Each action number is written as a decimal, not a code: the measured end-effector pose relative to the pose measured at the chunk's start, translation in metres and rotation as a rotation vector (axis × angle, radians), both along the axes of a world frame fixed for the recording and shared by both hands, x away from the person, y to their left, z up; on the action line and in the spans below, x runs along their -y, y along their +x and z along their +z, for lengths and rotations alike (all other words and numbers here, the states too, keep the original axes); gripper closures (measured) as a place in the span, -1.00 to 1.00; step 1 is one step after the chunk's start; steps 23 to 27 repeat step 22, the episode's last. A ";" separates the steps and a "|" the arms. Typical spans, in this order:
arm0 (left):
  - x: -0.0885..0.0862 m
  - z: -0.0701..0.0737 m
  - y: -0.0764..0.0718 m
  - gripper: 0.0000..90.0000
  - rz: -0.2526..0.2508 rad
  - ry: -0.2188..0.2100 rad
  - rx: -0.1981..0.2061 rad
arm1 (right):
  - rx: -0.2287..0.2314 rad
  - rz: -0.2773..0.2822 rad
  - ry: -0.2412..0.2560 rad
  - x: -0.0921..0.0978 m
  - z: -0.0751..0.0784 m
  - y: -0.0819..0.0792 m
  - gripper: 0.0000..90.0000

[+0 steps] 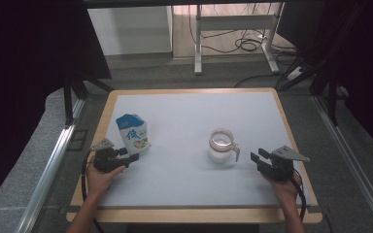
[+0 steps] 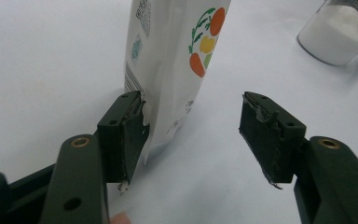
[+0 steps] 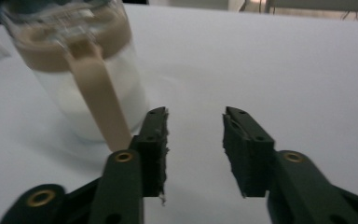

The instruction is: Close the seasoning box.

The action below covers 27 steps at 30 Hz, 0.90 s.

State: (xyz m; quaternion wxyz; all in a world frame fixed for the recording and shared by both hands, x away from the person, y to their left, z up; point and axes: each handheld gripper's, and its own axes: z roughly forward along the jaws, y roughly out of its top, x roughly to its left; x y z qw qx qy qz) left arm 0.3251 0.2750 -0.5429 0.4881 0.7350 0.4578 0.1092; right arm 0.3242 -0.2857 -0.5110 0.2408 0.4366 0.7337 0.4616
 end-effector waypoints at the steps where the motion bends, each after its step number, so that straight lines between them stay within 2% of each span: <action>1: 0.000 0.000 0.000 -0.12 0.000 0.000 -0.001 | -0.016 0.005 -0.001 0.002 -0.004 0.001 0.23; 5: 0.000 0.000 0.000 -0.12 -0.001 -0.002 -0.002 | -0.065 0.002 -0.022 0.007 -0.013 0.005 0.13; 15: -0.001 0.000 0.000 -0.12 -0.001 -0.002 -0.003 | -0.057 0.004 -0.034 0.006 -0.013 0.004 0.11; 22: 0.000 0.000 0.000 -0.12 0.000 -0.003 -0.003 | -0.062 0.020 -0.043 0.003 -0.011 0.005 -0.02; 27: 0.000 0.000 0.000 -0.12 0.000 -0.003 -0.003 | -0.062 0.020 -0.043 0.003 -0.011 0.005 -0.02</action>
